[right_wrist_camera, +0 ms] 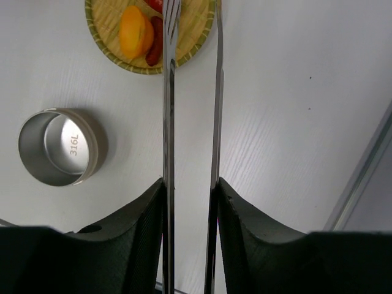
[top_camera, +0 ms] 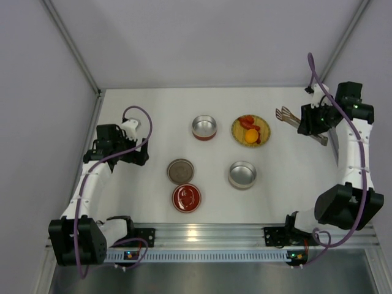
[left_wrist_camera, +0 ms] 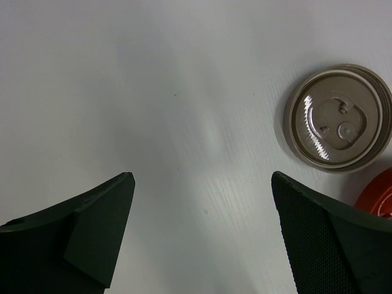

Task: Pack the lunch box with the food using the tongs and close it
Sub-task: Pick up the clamp at the center of the board, then pick up the fake food from the plate.

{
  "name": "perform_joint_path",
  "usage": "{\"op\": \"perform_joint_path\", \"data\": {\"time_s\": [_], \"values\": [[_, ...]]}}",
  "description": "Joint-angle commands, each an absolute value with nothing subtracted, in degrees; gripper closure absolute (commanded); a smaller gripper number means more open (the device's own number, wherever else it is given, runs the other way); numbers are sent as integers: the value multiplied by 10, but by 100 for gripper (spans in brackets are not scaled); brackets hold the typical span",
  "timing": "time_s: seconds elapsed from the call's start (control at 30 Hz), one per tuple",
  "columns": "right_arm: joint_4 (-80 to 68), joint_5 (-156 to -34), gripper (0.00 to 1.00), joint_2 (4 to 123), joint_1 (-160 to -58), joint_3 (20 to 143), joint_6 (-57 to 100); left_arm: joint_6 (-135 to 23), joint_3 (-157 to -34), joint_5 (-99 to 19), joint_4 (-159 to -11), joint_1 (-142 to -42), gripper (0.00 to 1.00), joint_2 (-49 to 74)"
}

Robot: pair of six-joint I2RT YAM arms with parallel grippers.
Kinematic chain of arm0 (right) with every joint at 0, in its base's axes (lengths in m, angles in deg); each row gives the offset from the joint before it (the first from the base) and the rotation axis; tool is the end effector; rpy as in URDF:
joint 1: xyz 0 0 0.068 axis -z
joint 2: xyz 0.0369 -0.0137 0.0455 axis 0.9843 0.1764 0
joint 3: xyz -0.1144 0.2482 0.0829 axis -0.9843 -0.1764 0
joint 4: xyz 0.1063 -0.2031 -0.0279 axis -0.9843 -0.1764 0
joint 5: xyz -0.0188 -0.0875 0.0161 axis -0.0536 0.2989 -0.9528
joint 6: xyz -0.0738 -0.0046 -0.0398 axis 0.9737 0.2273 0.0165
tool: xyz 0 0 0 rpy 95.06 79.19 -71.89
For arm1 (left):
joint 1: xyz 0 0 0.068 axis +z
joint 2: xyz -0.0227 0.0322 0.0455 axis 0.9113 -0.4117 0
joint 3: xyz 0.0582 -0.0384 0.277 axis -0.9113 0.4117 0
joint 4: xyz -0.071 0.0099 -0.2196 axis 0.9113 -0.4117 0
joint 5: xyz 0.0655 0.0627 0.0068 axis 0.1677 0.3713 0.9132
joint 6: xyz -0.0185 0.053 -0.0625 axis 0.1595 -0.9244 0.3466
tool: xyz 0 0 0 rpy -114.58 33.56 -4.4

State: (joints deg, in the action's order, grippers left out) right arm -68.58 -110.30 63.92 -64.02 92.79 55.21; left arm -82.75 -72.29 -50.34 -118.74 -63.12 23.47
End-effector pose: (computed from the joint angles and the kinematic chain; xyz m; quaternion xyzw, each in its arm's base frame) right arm 0.2575 -0.0426 0.3494 -0.1466 0.9300 0.0816 0.3269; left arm 0.2189 -0.0137 0.2599 0.1635 0.9055 -0.0913 0.3807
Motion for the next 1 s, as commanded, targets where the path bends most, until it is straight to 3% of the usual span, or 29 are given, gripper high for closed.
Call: {"op": "perform_joint_path", "data": {"time_s": [0.0,0.57,0.97], "values": [[-731,-1157,63,623,-653,957,555,-815,-754,-533,-1196,-632,2,235],[-686,-1086,59,659,-786,924,484,-818,-764,-541,-1218,-632,2,232],[-660,-1022,61,690,-813,894,481,-819,-756,-537,-1211,-633,2,228]]}}
